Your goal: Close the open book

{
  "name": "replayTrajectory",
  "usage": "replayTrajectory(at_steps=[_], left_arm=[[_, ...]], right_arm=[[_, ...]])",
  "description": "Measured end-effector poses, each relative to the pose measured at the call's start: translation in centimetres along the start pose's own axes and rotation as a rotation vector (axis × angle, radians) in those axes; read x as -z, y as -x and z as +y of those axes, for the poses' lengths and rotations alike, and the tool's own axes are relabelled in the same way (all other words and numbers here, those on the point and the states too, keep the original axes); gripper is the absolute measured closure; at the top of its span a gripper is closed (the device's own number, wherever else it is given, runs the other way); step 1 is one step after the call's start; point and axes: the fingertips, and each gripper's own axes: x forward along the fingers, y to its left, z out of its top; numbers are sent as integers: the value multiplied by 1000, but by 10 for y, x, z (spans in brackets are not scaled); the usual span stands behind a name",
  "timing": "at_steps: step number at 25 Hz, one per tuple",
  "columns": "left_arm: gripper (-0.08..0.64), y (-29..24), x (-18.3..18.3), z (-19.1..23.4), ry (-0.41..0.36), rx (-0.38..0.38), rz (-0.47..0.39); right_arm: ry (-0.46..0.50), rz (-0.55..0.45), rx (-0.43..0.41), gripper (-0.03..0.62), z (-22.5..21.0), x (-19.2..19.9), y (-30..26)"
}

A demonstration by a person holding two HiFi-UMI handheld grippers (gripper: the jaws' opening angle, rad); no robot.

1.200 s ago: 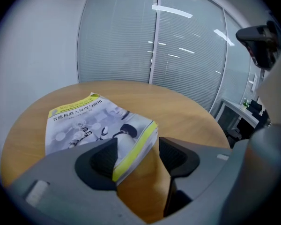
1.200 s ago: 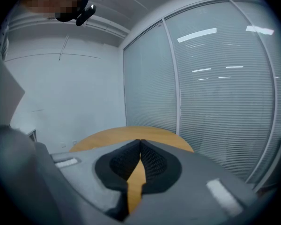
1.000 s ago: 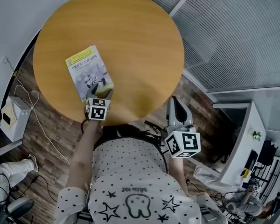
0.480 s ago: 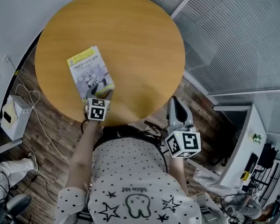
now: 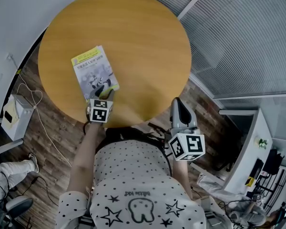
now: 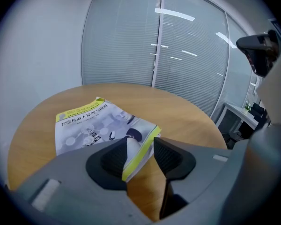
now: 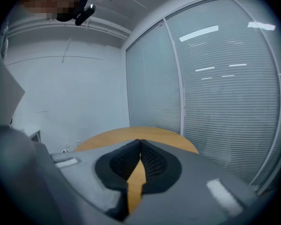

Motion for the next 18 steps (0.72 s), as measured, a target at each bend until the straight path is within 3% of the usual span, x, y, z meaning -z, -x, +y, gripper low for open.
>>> replayTrajectory(at_steps=[8,18], left_arm=[[485,3,-7,-3,-9,-5,-16],[534,10,-16,-5,-7,-9,-51]], right_arm=[[1,-2,3,588,0,1,1],[1,-3,5,588,0,2,7]])
